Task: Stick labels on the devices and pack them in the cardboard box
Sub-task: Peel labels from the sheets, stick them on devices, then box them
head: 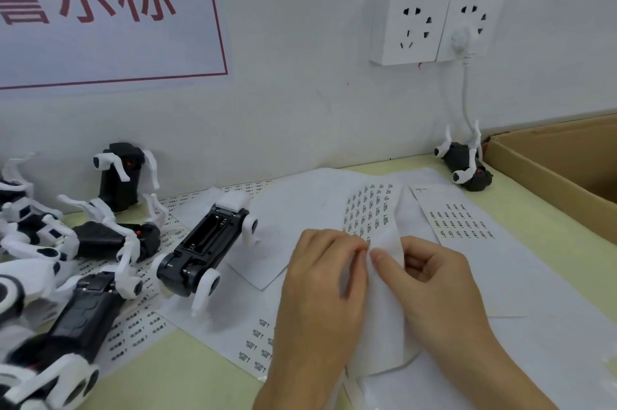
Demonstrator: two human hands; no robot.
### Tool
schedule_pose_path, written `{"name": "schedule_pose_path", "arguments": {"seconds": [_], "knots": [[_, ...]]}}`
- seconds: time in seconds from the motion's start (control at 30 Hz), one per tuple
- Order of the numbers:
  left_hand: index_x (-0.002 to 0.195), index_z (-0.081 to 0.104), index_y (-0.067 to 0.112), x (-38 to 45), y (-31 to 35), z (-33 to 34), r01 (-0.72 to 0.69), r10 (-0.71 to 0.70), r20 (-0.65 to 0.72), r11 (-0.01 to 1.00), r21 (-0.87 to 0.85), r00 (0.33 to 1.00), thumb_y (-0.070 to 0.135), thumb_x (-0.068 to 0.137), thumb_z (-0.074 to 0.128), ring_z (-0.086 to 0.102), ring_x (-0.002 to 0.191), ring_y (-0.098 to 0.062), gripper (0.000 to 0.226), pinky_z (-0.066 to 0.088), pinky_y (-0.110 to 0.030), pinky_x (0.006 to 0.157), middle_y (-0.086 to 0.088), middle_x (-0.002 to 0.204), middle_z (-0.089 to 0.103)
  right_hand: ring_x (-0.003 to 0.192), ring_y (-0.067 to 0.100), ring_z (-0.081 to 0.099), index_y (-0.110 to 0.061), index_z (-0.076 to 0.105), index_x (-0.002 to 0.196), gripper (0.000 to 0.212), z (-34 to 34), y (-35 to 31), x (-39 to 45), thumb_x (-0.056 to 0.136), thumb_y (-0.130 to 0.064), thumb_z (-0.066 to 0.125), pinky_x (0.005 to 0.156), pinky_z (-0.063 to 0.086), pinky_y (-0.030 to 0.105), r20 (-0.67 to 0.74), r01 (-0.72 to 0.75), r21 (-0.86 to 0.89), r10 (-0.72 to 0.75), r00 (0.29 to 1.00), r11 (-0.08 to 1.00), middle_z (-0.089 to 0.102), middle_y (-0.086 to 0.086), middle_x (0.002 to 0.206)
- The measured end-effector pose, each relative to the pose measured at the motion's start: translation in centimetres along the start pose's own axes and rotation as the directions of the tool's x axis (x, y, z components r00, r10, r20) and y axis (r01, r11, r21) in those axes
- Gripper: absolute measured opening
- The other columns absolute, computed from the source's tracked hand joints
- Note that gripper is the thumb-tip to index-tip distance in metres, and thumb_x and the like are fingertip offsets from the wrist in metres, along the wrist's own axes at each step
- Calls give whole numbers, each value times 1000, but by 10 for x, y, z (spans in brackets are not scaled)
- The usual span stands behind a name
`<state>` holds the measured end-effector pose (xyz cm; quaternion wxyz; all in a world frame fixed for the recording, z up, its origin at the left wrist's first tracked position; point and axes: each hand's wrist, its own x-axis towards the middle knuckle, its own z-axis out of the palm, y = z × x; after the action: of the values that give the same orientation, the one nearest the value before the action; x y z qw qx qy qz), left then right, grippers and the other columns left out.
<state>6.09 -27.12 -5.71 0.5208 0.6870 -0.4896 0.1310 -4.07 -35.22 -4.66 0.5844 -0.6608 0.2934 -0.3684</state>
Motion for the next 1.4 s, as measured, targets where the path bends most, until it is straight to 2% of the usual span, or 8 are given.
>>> {"name": "schedule_pose_path", "arguments": {"seconds": [0.33, 0.6, 0.7, 0.77, 0.9, 1.07, 1.2, 1.4], "knots": [[84, 67, 14, -1, -4, -3, -6, 4, 62, 999, 31, 998, 25, 91, 52, 57, 87, -12, 20, 45, -24, 73, 9, 84, 62, 58, 15, 50, -7, 71, 69, 20, 3, 4, -3, 85, -19, 67, 54, 40, 29, 18, 45, -110, -44, 999, 993, 62, 24, 68], [75, 66, 9, 0, -3, -2, -130, 133, -2, 975, 178, 991, 19, 88, 56, 58, 75, -20, 19, 47, -31, 66, 2, 75, 62, 62, 31, 60, -6, 73, 70, 22, 1, 2, -3, 90, -12, 65, 64, 51, 48, 30, 72, -125, -69, 997, 989, 67, 22, 70], [71, 65, 7, 0, -3, -1, -154, 160, -13, 965, 214, 987, 17, 88, 56, 56, 71, -21, 21, 47, -33, 62, 0, 71, 60, 62, 32, 58, -3, 72, 71, 21, 2, 2, -3, 90, -10, 65, 60, 48, 42, 40, 78, -128, -73, 997, 989, 66, 24, 70], [69, 64, 7, 1, -3, -1, -149, 158, -23, 963, 224, 987, 16, 87, 55, 56, 70, -22, 21, 46, -34, 60, -1, 70, 60, 61, 21, 57, -4, 72, 71, 22, 2, 1, -4, 90, -8, 65, 58, 45, 34, 51, 83, -123, -77, 996, 989, 65, 24, 69], [70, 64, 7, 1, -3, -2, -120, 130, -30, 970, 211, 991, 18, 85, 55, 57, 71, -23, 20, 45, -33, 60, 0, 71, 60, 60, 12, 59, -13, 76, 71, 22, 4, -1, -4, 89, -7, 65, 57, 45, 28, 59, 82, -107, -76, 995, 991, 68, 13, 64], [79, 65, 11, -1, -1, -4, -87, 85, 21, 985, 147, 996, 22, 89, 54, 56, 78, -18, 19, 45, -28, 66, 4, 78, 61, 61, 17, 54, -4, 72, 70, 21, 2, -1, -5, 88, -12, 65, 57, 44, 39, 50, 81, -111, -76, 996, 991, 63, 24, 68], [85, 65, 14, -2, -2, -6, -28, 20, 85, 996, 88, 996, 24, 93, 52, 55, 85, -12, 18, 44, -24, 70, 9, 84, 61, 57, 12, 49, -6, 72, 66, 24, 0, -3, -4, 89, -10, 65, 56, 40, 29, 61, 101, -116, -94, 994, 988, 59, 23, 63], [85, 65, 15, -1, -2, -7, 25, -32, 128, 998, 56, 991, 17, 91, 58, 54, 84, -10, 10, 43, -23, 70, 11, 82, 61, 60, 18, 45, 5, 67, 71, 26, -3, 0, -4, 89, -13, 68, 58, 37, 31, 88, 90, -140, -78, 993, 986, 54, 32, 68]]}}
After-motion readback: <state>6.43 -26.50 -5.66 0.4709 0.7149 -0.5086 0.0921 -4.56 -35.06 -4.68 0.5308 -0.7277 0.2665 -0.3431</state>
